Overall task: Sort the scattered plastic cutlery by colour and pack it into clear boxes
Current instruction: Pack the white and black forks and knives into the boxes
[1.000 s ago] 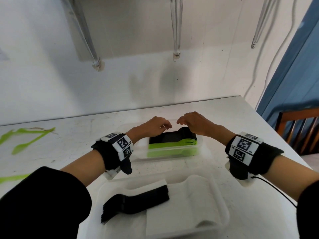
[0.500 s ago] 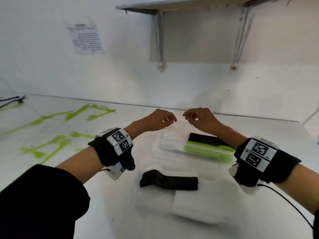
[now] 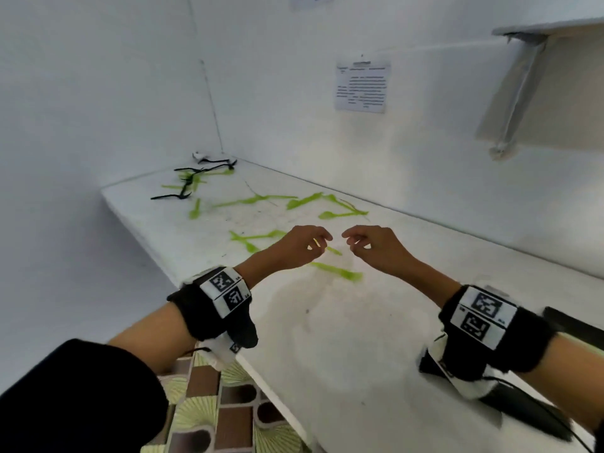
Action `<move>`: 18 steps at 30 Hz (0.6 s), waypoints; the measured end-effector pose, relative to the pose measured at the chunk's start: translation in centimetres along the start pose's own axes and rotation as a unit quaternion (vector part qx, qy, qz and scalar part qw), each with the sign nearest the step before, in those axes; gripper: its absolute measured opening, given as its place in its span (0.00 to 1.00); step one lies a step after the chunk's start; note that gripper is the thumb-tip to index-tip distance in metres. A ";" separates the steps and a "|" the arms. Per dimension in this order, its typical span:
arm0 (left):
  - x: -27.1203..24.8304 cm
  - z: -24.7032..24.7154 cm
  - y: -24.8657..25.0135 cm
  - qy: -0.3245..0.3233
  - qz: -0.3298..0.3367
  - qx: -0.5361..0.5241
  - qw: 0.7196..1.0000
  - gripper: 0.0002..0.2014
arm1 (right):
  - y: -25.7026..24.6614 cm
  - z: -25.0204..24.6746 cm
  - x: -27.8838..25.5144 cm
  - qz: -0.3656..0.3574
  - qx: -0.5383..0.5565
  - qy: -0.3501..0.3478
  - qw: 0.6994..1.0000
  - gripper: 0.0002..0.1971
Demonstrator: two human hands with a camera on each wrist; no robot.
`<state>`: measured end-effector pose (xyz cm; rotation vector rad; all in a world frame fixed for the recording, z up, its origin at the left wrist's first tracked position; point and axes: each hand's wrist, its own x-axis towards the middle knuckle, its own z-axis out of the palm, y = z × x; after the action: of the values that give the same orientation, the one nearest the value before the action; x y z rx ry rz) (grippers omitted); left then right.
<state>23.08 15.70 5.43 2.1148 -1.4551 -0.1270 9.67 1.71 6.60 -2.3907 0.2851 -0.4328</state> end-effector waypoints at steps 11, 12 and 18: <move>-6.9 -12.0 -15.7 0.091 -0.113 0.004 0.989 0.15 | -9.9 14.4 12.6 -0.045 0.052 -0.063 0.996 0.15; -7.6 -12.6 -17.0 0.097 -0.121 0.001 0.988 0.16 | -10.6 15.7 13.6 -0.049 0.050 -0.070 0.995 0.15; -10.9 -15.3 -23.5 0.125 -0.187 -0.008 0.974 0.18 | -13.6 22.9 18.9 -0.079 0.057 -0.095 0.991 0.15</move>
<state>44.03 37.29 4.03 2.2765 -0.9008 -0.0103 37.02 19.40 3.71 -2.3303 -0.0142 -0.2810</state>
